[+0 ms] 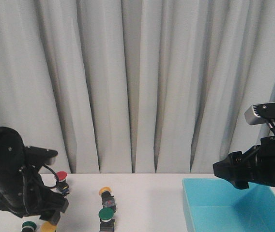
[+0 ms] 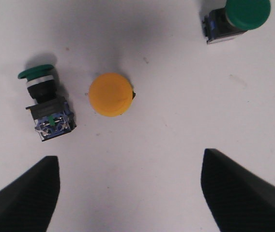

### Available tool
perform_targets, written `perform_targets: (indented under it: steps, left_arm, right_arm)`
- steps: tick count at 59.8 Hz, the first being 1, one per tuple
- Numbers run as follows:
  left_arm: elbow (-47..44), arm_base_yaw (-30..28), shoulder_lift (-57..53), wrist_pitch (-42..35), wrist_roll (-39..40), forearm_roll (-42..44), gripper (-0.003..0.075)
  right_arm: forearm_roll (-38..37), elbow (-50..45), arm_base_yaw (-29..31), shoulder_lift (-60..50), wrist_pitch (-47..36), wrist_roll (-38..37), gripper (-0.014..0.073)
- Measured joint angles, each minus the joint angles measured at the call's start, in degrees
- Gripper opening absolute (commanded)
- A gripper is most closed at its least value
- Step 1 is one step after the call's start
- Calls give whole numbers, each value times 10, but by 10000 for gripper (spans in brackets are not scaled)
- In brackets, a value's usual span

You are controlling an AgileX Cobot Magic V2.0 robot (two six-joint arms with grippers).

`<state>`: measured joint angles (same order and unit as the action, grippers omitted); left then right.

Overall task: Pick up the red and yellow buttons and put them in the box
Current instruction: 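Lower the left gripper over the yellow-capped button, then close the left gripper on the yellow cap and lift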

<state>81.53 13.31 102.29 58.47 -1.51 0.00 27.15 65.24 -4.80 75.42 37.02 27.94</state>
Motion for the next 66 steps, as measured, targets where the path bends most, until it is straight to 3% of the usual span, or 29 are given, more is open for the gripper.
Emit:
perform_targets:
  steps: [34, 66]
  left_arm:
    - [3, 0, 94, -50, 2, 0, 580]
    - [84, 0, 151, -5, 46, 38, 580]
  right_arm:
    - [1, 0, 0, 0, 14, 0, 561]
    - [1, 0, 0, 0, 14, 2, 561]
